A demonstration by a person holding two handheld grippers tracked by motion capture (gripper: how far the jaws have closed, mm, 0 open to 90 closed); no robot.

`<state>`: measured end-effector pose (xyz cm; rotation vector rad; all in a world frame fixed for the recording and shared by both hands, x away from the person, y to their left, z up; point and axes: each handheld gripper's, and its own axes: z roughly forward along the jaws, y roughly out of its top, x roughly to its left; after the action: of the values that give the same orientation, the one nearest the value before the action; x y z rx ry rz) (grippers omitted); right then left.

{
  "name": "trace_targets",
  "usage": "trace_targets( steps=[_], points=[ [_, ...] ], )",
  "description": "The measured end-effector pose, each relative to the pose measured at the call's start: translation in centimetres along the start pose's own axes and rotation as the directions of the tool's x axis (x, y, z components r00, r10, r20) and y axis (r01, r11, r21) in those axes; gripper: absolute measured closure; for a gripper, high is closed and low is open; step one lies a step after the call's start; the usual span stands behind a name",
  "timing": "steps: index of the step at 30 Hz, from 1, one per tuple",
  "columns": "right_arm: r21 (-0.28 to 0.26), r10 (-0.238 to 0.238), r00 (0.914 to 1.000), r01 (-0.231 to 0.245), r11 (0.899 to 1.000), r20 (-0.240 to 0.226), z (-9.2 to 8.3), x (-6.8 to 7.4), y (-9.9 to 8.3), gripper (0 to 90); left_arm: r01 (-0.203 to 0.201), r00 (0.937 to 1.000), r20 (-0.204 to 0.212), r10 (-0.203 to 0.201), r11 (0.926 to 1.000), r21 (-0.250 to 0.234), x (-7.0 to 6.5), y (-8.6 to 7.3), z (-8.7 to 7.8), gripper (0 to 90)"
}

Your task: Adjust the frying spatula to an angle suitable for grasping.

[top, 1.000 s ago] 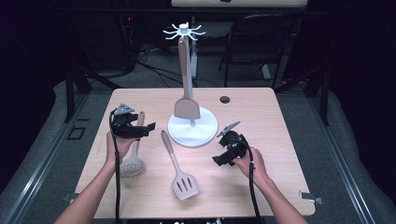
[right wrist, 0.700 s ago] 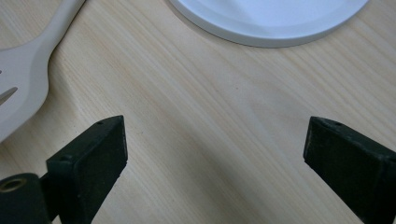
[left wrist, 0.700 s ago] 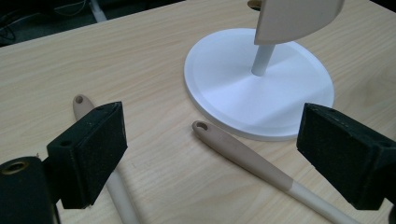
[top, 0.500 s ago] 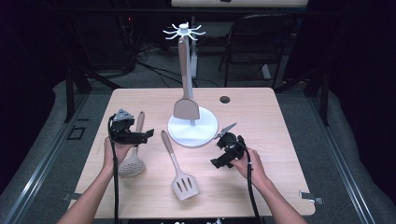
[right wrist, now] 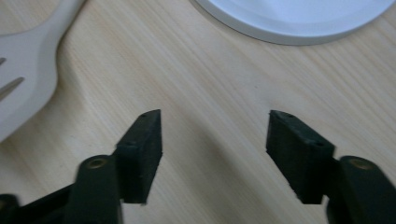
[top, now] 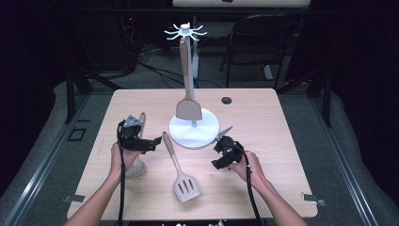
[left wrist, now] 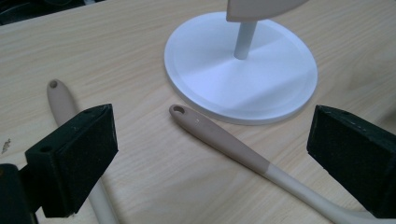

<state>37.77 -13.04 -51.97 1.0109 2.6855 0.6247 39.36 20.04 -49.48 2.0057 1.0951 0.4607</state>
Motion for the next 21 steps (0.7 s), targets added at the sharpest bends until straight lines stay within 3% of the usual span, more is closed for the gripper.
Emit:
trace_targets(
  steps=[5, 8, 10, 12, 16, 21],
  points=[
    [0.001, -0.056, 0.9977, 0.056, 0.998, -0.039, -0.3, 1.2, 0.3, 70.5, 0.040, 0.9992, -0.002, -0.040, 0.9990, 0.018, 0.0, -0.5, 0.2, 0.9],
    [-0.025, -0.081, 0.9951, 0.080, 0.997, -0.056, -0.4, 1.9, 0.5, 84.0, 0.076, 0.9970, 0.007, -0.077, 0.9965, 0.032, 0.2, -0.8, 0.4, 0.4],
    [-0.033, -0.090, 0.9937, 0.088, 0.996, -0.067, -0.4, 2.2, 0.7, 89.4, 0.068, 0.9976, 0.010, -0.069, 0.9967, 0.044, 0.4, -0.8, 0.5, 0.2],
    [-0.037, -0.082, 0.9943, 0.080, 0.996, -0.068, -0.2, 2.5, 0.8, 90.0, 0.068, 0.9977, -0.006, -0.068, 0.9967, 0.043, 0.3, -0.9, 0.7, 0.2],
    [-0.025, -0.097, 0.9919, 0.095, 0.995, -0.082, -0.3, 3.1, 0.9, 90.0, 0.066, 0.9978, 0.006, -0.066, 0.9967, 0.048, 0.2, -0.9, 0.8, 0.4],
    [-0.056, -0.111, 0.9872, 0.105, 0.993, -0.114, -0.7, 4.1, 1.2, 90.0, 0.070, 0.9975, 0.008, -0.070, 0.9965, 0.046, 0.1, -1.0, 0.9, 0.5]
  ],
)
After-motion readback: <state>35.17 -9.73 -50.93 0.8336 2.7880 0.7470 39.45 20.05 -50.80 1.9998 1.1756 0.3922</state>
